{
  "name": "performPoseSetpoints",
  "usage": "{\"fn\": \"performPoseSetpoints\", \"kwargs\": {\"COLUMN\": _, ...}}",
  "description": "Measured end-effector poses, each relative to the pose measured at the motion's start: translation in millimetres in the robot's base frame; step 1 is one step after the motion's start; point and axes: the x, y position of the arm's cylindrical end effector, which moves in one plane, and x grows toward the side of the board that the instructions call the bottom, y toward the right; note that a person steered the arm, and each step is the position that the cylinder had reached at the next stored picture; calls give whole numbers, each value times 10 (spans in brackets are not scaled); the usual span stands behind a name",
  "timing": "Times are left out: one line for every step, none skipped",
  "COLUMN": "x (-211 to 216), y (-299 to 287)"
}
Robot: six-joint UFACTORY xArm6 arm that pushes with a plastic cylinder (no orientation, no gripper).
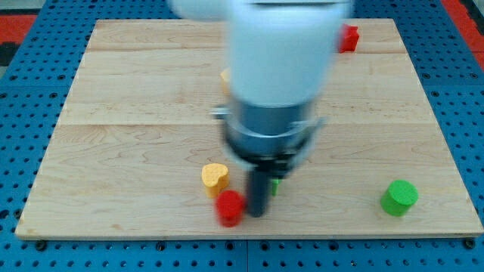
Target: Push the red circle towards the center left of the board
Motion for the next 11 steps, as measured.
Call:
{"fn": "performPoseSetpoints", "kwargs": {"x": 0, "y": -825}}
{"fn": "performPoseSetpoints", "kwargs": {"x": -14, "y": -226}}
{"fn": "performPoseSetpoints", "kwargs": {"x": 314, "y": -255}}
{"fn": "performPoseSetpoints", "kwargs": {"x": 315, "y": -312}}
{"fn": "performPoseSetpoints", "kwargs": {"x": 309, "y": -668}}
{"fn": "performPoseSetpoints", "kwargs": {"x": 302, "y": -935}}
{"fn": "performPoseSetpoints", "kwargs": {"x": 0, "y": -1342}}
{"fn": "performPoseSetpoints", "kwargs": {"x": -537, "y": -1963}}
{"fn": "performPoseSetpoints", "kwargs": {"x": -614, "y": -1815}}
{"fn": "performPoseSetpoints", "kwargs": {"x": -287, "y": -2430}}
{"fn": "performPoseSetpoints", "kwargs": {"x": -699, "y": -2538}}
